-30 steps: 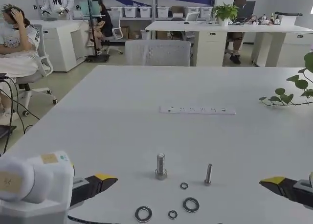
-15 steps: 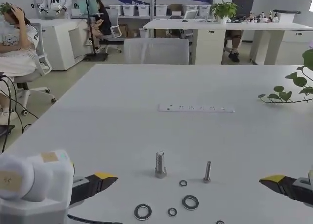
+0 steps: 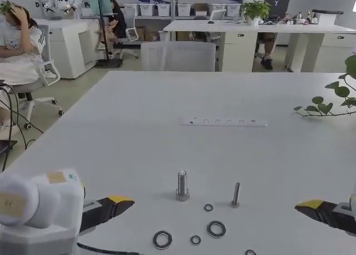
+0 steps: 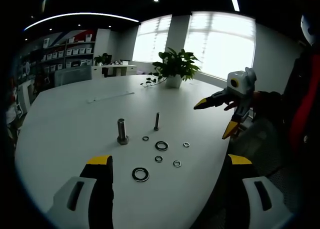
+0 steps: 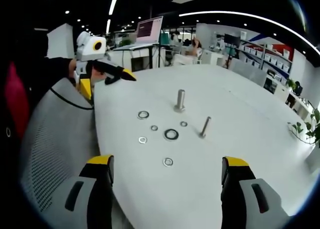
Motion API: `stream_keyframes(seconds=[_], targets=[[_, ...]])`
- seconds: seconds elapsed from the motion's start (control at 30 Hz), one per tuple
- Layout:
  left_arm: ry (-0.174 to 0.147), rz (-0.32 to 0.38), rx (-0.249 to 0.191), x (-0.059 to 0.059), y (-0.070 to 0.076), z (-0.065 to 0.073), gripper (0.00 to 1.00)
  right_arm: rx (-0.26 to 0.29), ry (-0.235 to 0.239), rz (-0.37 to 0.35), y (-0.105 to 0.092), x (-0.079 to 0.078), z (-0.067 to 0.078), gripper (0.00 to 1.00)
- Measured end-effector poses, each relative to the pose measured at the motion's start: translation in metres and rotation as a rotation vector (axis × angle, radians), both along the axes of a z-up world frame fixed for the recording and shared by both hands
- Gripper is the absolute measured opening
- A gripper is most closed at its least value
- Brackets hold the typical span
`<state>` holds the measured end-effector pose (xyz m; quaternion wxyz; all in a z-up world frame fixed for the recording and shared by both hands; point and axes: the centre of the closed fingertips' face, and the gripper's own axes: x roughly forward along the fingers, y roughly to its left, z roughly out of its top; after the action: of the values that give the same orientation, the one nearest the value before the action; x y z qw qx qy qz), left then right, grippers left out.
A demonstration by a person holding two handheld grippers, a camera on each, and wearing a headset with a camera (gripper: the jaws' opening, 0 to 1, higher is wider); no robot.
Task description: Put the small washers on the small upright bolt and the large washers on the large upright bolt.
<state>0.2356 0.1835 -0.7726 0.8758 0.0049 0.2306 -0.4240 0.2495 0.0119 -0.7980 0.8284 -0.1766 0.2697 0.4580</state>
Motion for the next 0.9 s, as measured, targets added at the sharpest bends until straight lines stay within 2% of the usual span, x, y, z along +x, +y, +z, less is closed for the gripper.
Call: stream_keyframes(seconds=[0.47,0.9], targets=[[-0.004,0.004,-0.003,0.0012,0.0017,0.0003,0.93,-0.018,0.007,0.01,-0.0001,-0.0007,-0.0027,0.89],[-0.005,0.004,-0.006,0.0006,0.0017,0.0011,0.93,-0.062,0.019,0.05,0.0043,-0.001,-0.006,0.88]])
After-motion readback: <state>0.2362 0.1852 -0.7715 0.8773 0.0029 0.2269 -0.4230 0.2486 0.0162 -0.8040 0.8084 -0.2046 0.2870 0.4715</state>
